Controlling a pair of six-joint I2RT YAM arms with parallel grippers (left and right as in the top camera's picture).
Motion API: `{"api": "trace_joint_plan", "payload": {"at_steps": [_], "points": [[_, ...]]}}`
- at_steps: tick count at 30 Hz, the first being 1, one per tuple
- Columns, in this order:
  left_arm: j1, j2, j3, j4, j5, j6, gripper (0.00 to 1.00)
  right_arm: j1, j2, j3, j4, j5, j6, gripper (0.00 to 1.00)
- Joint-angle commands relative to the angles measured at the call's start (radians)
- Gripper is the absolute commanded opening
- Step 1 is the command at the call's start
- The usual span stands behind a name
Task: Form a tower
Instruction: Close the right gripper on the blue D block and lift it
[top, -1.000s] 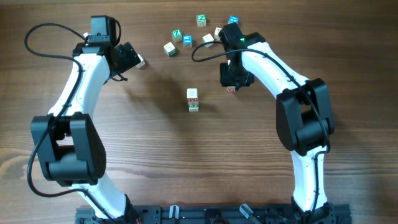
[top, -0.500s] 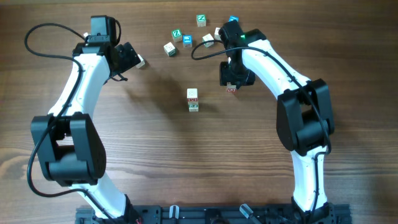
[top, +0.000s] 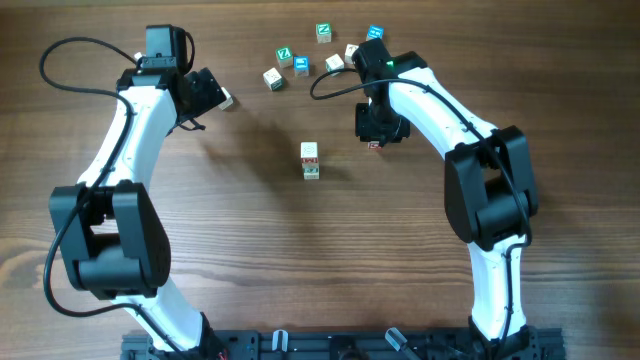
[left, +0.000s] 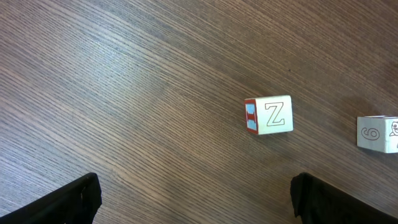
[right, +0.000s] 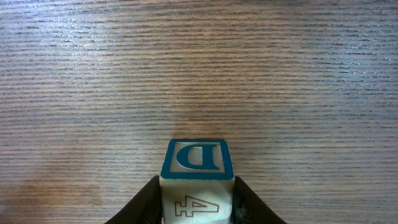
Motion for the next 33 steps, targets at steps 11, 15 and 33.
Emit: {"api": "trace_joint_plan", "payload": {"at_steps": [11, 15, 33], "points": [[0.0, 0.012, -0.006, 0.0, -0.006, 0.005, 1.0, 0.004, -0.021, -0.007, 0.007, 0.037, -0.051, 0.4], [0.0, 0.012, -0.006, 0.0, -0.006, 0.005, 1.0, 0.004, -0.021, -0.007, 0.004, 0.04, -0.05, 0.4], [0.0, 0.012, -0.006, 0.0, -0.006, 0.005, 1.0, 0.004, -0.023, 0.02, -0.024, 0.041, -0.023, 0.45]]}}
